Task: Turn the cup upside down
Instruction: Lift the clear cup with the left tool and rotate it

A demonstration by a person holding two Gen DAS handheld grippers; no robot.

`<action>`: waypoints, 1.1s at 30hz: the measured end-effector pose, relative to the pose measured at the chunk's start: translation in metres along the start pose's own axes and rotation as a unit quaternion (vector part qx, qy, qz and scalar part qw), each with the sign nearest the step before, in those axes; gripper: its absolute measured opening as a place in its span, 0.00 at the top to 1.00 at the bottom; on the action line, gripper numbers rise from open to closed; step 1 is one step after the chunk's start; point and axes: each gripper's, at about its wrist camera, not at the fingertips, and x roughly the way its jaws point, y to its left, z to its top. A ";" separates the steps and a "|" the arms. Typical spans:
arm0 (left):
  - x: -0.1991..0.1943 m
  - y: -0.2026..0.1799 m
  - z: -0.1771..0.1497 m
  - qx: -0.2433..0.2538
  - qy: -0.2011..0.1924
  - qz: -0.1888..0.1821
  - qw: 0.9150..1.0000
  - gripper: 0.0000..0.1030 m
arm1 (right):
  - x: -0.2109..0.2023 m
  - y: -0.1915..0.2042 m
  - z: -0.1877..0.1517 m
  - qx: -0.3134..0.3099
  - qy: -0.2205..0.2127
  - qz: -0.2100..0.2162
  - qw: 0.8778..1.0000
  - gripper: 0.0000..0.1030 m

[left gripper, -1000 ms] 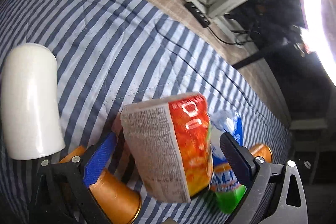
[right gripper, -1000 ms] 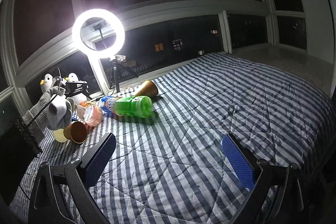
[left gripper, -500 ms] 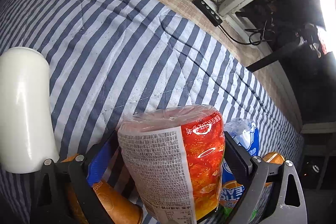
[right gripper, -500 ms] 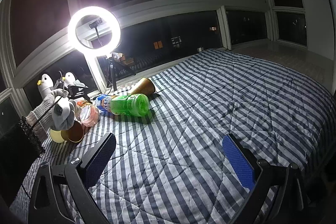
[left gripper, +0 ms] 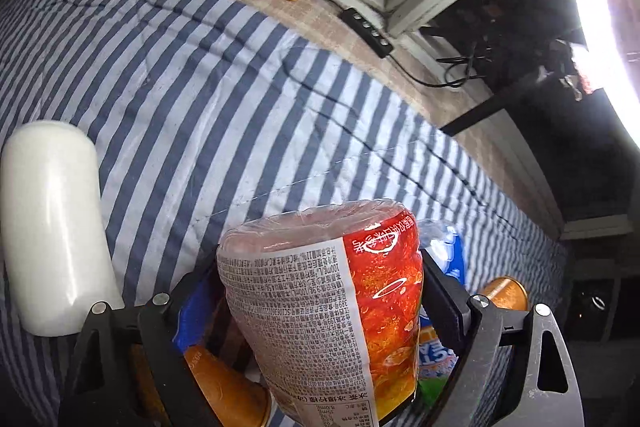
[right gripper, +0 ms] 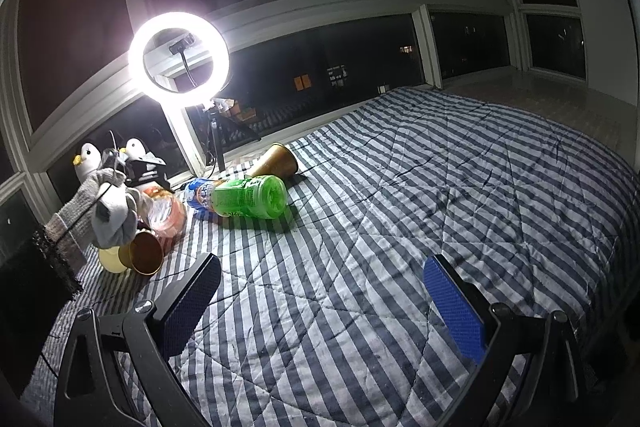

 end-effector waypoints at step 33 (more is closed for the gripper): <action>-0.103 0.053 -0.221 0.181 0.036 -0.040 0.982 0.12 | -0.036 0.044 -0.010 -0.039 -0.013 0.045 0.998 0.03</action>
